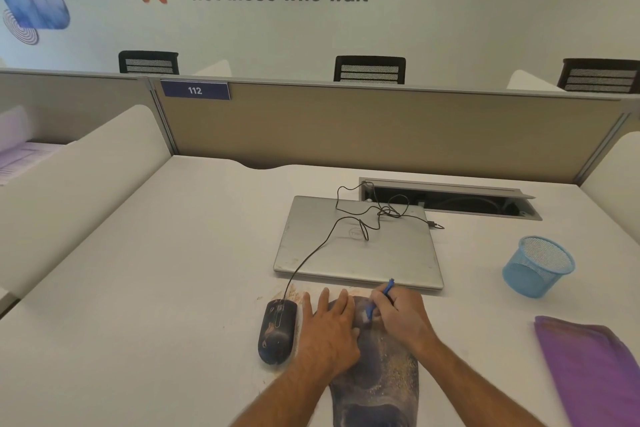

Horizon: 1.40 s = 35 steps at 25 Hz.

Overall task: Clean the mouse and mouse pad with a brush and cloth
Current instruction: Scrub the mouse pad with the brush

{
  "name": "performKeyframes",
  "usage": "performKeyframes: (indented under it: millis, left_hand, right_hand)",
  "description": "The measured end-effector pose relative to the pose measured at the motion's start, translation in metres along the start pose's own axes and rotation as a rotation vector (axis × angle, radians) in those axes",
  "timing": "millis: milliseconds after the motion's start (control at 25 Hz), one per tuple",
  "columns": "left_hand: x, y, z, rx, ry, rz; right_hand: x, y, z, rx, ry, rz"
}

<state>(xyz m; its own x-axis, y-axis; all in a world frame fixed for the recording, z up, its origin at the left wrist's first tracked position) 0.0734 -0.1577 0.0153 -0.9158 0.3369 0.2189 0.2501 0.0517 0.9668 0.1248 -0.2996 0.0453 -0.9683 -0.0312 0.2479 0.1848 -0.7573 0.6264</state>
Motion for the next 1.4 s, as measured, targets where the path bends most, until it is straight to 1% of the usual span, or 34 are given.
performKeyframes:
  millis: [40, 120, 200, 280, 360, 440, 560, 640, 800, 920, 1080, 1200, 1320, 1400]
  left_hand:
    - [0.0, 0.0, 0.0, 0.003, -0.001, -0.002]
    - [0.0, -0.001, 0.0, 0.002, -0.003, -0.004]
    - [0.001, -0.001, 0.001, -0.011, -0.005, -0.025]
    - [-0.002, 0.002, 0.001, -0.024, -0.016, -0.066]
    - [-0.007, 0.006, -0.004, -0.038, -0.028, -0.108]
    - [-0.01, 0.005, -0.009, -0.067, -0.033, -0.111]
    - [-0.01, -0.006, -0.014, -0.095, -0.009, -0.12]
    - [-0.011, -0.011, -0.014, -0.099, 0.001, -0.127]
    - [-0.014, -0.014, -0.017, -0.14, -0.001, -0.104]
    - [-0.013, -0.014, -0.018, -0.135, 0.005, -0.111]
    - [-0.014, -0.014, -0.017, -0.13, 0.008, -0.105]
    - [-0.015, -0.016, -0.016, -0.128, 0.01, -0.093]
    - [-0.015, -0.016, -0.015, -0.128, 0.011, -0.088]
    - [-0.015, -0.017, -0.016, -0.128, 0.011, -0.085]
  right_hand:
    - [0.0, 0.0, 0.0, 0.011, -0.004, -0.002]
    - [0.002, -0.005, -0.002, 0.111, 0.001, 0.054]
    - [0.003, -0.003, -0.003, 0.085, 0.009, 0.064]
    - [-0.001, 0.008, -0.004, -0.062, -0.001, -0.032]
    - [-0.005, 0.019, -0.001, -0.112, -0.02, -0.13]
    - [-0.009, 0.022, 0.002, -0.054, -0.023, -0.127]
    - [-0.016, 0.015, 0.0, 0.107, 0.0, -0.052]
    - [-0.019, 0.014, -0.003, 0.183, -0.012, -0.04]
    - [-0.024, 0.022, -0.004, 0.029, -0.033, -0.129]
    - [-0.023, 0.014, -0.003, 0.139, -0.033, -0.073]
    - [-0.023, 0.02, -0.005, 0.097, -0.01, -0.137]
    - [-0.02, 0.017, -0.007, 0.206, -0.007, -0.094]
    - [-0.02, 0.024, -0.008, 0.124, -0.003, -0.147]
    - [-0.021, 0.025, -0.01, 0.165, -0.015, -0.128]
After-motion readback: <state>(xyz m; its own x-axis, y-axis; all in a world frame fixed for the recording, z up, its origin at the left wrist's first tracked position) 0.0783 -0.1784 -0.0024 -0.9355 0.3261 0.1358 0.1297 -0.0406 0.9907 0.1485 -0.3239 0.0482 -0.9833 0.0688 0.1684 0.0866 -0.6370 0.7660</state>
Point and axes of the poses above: each hand's wrist, its own x-axis away from the middle knuckle, its own y-axis out of the back of the hand, z = x × y, the point moved 4 cm from there along -x, towards the middle knuckle, and after that the axes turned 15 degrees about -y, right-handed, at the moved point
